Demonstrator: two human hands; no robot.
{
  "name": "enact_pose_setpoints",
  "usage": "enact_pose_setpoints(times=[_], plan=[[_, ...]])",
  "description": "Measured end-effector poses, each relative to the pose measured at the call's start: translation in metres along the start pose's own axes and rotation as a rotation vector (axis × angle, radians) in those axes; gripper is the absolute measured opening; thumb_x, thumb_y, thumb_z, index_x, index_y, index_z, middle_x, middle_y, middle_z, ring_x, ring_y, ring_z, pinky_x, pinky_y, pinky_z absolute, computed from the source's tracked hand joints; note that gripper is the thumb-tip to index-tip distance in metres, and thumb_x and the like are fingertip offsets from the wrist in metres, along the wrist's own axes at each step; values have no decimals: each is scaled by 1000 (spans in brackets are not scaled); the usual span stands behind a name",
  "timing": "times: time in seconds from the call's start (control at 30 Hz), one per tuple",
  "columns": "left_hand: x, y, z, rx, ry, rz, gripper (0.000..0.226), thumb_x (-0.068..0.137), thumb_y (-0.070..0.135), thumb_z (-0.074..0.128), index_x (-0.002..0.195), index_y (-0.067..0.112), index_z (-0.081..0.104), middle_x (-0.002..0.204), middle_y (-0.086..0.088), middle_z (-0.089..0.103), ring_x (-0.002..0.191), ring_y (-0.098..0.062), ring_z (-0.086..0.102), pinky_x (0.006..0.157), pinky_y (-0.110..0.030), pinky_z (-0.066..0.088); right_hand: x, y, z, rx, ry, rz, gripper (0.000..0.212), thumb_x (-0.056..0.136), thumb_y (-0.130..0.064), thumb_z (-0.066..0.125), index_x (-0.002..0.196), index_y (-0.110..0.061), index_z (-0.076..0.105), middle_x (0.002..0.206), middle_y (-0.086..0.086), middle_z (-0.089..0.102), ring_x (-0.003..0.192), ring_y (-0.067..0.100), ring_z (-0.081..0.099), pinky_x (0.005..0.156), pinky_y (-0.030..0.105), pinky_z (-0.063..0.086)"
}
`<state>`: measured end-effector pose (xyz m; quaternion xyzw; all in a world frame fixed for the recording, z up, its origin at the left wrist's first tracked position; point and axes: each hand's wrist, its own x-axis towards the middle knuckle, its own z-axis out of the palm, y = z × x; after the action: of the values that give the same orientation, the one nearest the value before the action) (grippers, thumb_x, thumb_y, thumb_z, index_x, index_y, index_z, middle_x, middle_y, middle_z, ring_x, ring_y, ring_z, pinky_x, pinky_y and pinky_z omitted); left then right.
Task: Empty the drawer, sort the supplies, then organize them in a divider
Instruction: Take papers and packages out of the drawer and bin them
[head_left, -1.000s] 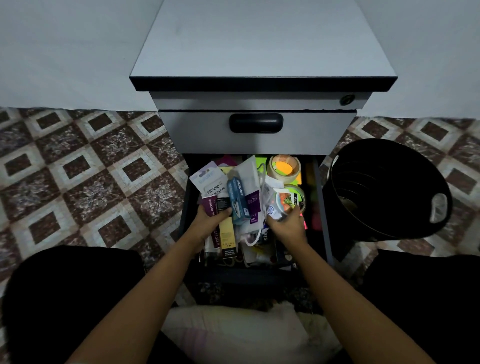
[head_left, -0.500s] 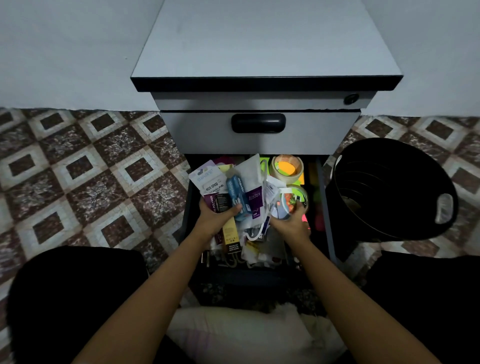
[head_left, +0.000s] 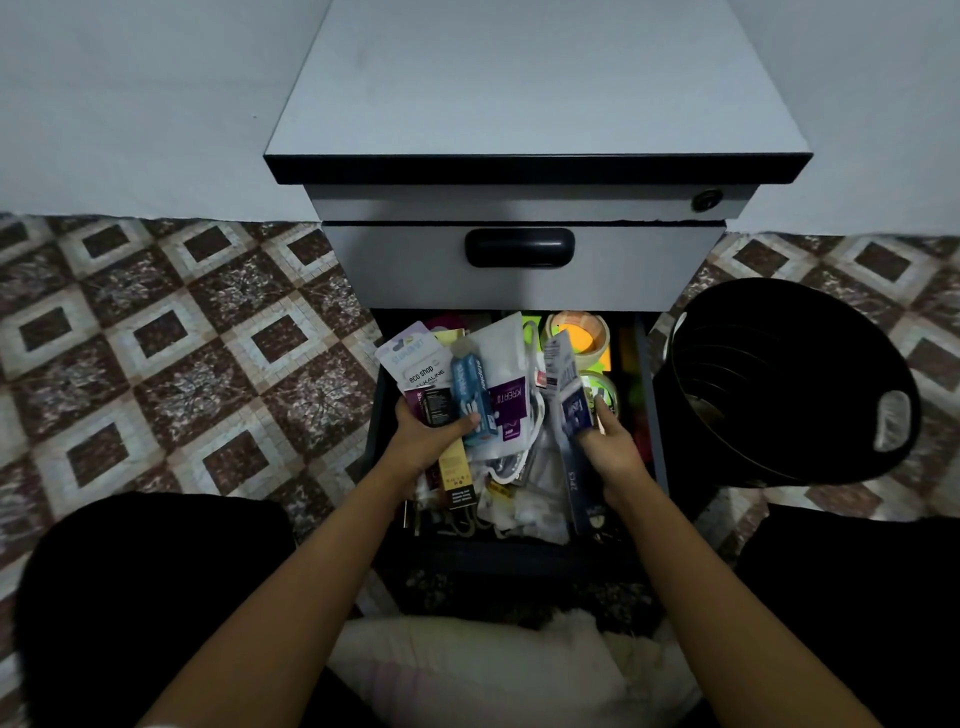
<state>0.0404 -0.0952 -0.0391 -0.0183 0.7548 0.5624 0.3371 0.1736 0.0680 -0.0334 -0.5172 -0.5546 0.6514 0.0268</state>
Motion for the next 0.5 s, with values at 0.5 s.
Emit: enact_pose_setpoints(times=[0.5], plan=[[0, -2, -3, 30, 21, -19, 102, 70, 23, 81, 146, 15, 13, 139, -7, 43, 125, -25, 46, 106, -45, 39, -48, -32, -4, -47, -34, -198, 56, 97, -54, 27, 143, -22, 36, 148, 3, 27, 135, 18, 26, 116, 41, 16]])
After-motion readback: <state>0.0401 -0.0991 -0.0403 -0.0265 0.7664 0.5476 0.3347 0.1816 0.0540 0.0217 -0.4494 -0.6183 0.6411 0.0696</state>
